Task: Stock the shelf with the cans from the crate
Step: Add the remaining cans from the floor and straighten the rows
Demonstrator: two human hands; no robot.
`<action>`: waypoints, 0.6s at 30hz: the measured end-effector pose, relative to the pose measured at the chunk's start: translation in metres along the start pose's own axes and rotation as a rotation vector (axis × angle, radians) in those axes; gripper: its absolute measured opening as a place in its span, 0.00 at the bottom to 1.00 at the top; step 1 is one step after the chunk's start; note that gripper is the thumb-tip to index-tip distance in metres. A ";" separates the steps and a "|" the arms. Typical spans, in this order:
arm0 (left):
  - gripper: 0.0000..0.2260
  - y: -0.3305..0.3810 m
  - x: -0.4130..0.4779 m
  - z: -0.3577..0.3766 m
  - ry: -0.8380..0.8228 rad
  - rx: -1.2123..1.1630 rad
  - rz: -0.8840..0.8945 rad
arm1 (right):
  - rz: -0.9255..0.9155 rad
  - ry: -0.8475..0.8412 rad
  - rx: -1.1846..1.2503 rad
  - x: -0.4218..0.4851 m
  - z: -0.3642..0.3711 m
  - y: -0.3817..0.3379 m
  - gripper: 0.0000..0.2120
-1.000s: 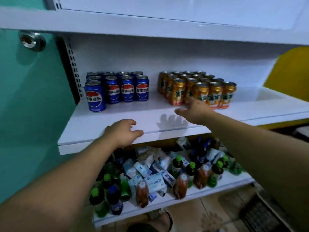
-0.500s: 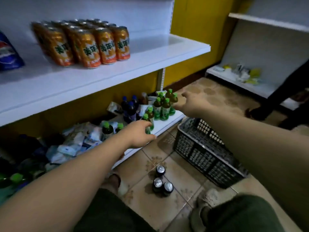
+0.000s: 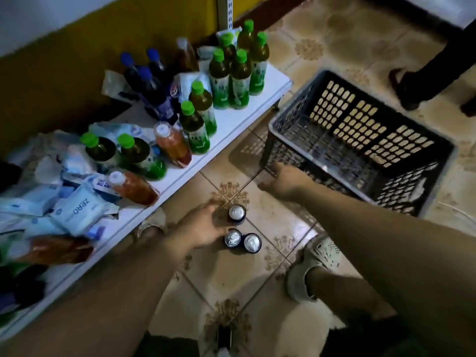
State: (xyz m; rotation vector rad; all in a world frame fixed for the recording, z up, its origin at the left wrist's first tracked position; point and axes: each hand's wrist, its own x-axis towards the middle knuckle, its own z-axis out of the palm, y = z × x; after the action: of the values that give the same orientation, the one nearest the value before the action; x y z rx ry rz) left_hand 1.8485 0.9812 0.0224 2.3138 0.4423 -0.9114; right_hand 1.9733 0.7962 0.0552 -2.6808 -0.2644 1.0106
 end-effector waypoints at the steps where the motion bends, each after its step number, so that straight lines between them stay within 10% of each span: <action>1: 0.32 -0.006 0.014 0.005 -0.017 0.017 -0.010 | 0.007 -0.025 -0.001 0.014 0.013 0.002 0.34; 12: 0.37 -0.053 0.130 0.063 -0.187 -0.043 -0.142 | -0.005 -0.384 0.010 0.134 0.175 0.009 0.38; 18: 0.27 -0.073 0.167 0.087 -0.256 -0.072 -0.098 | -0.011 -0.272 -0.058 0.159 0.219 0.010 0.35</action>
State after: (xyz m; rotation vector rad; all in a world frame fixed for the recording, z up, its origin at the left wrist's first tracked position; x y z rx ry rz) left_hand 1.8874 0.9945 -0.1754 2.0895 0.4737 -1.2013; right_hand 1.9457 0.8674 -0.2040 -2.5842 -0.3655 1.3857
